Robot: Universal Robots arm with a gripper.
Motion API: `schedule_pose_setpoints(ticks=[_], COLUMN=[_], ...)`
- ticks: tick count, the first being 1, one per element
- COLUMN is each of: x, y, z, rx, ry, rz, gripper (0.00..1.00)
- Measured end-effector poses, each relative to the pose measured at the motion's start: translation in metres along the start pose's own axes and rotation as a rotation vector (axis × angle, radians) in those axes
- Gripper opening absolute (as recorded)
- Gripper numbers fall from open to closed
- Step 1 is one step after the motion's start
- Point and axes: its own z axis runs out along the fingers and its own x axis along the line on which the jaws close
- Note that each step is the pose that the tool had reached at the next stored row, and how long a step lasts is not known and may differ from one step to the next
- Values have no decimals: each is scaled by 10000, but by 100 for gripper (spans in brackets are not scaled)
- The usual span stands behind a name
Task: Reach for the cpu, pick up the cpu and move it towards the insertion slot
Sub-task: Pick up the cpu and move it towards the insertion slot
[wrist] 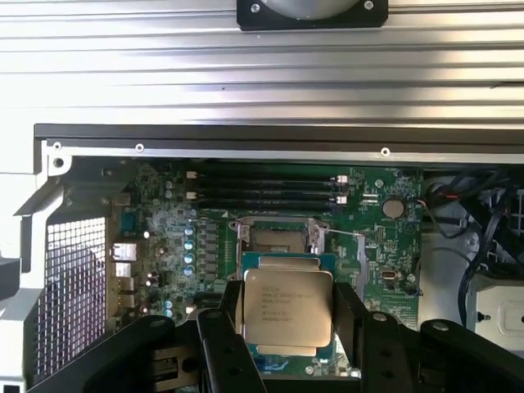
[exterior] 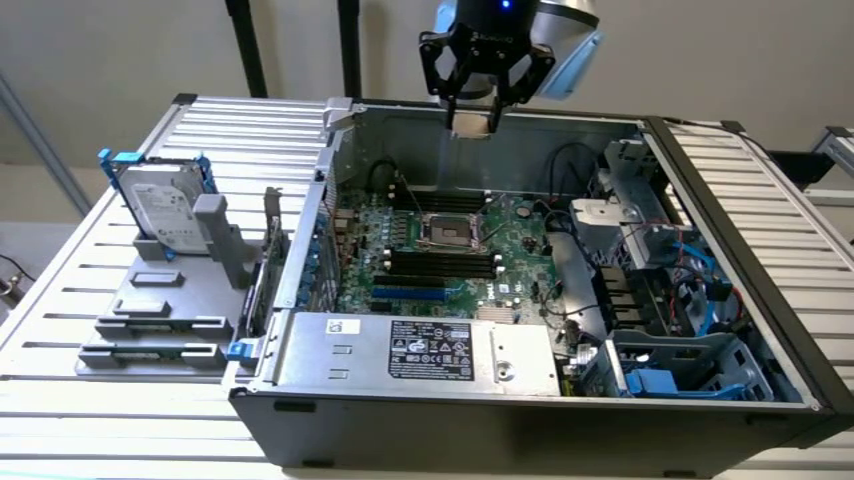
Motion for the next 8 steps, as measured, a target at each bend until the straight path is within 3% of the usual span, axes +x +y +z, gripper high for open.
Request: schedule_pose_setpoints(ticks=[8], x=[6], y=[0], z=[0], rx=[6], ry=[9], rz=[-128], gripper=[54])
